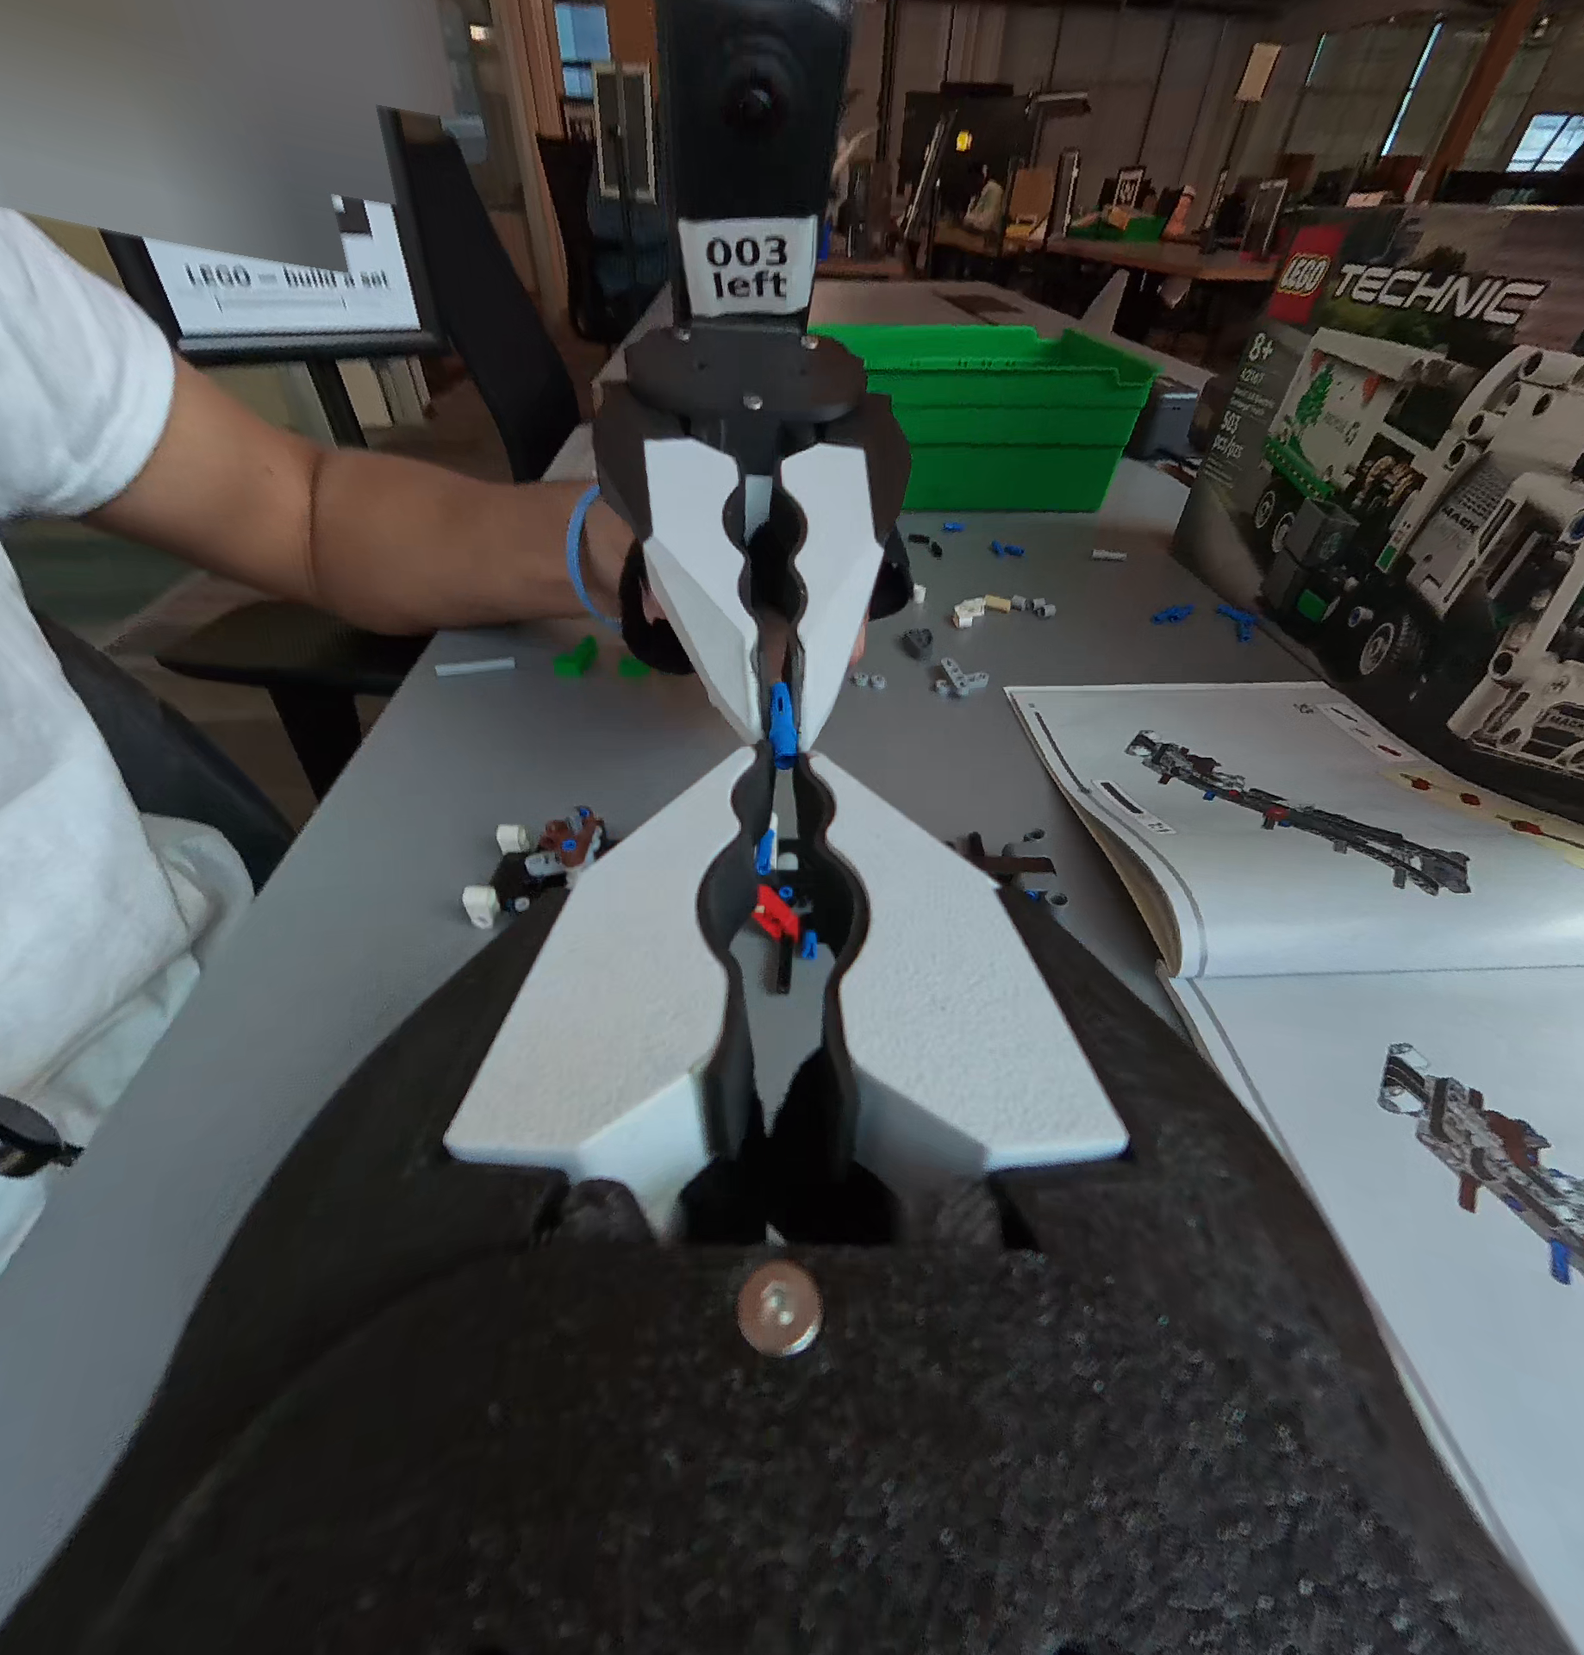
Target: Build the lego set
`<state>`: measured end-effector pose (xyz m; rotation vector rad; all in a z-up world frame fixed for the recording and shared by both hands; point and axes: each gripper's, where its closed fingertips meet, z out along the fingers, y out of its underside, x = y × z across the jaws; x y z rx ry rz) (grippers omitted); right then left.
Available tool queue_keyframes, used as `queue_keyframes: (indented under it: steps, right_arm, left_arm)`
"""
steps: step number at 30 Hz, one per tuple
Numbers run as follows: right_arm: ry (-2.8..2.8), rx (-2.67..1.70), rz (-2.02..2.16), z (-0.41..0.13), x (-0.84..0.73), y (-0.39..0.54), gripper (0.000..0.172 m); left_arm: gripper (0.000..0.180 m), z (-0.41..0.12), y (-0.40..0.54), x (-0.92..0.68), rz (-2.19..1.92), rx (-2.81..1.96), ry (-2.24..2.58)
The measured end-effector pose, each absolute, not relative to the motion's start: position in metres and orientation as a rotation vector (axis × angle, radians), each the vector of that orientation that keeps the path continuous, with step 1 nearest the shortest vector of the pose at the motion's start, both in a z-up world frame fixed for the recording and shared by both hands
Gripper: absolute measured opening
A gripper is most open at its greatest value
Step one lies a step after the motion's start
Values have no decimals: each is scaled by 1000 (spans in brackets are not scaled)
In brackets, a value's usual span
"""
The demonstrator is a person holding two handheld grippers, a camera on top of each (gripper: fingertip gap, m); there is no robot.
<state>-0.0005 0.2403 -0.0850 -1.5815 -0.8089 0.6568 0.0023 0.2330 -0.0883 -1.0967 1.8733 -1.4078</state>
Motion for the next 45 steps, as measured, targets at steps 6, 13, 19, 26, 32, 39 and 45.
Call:
queue_keyframes:
  steps: [6,13,19,26,32,39,45]
  right_arm:
    - [-961,-1622,518,-103,-5,231,2]
    - [-973,-1685,466,-112,-7,230,2]
    - [-1163,-1748,294,-146,-16,219,2]
    - [-1087,-1843,241,-161,-17,236,2]
    - [-1017,-1901,298,-158,-20,247,2]
    - [-968,-1943,388,-161,-20,250,2]
    - [-967,-1958,420,-162,-21,250,2]
  left_arm:
    - [2,-103,225,-3,-1321,-1063,2008]
    - [25,-112,248,-12,-1224,-1121,2061]
    - [33,-148,257,-36,-1205,-1235,2280]
    - [17,-163,254,-35,-1096,-1218,2334]
    - [6,-160,256,-34,-1092,-1187,2309]
    - [6,-160,255,-33,-1119,-1164,2300]
    - [6,-160,253,-32,-1197,-1171,2287]
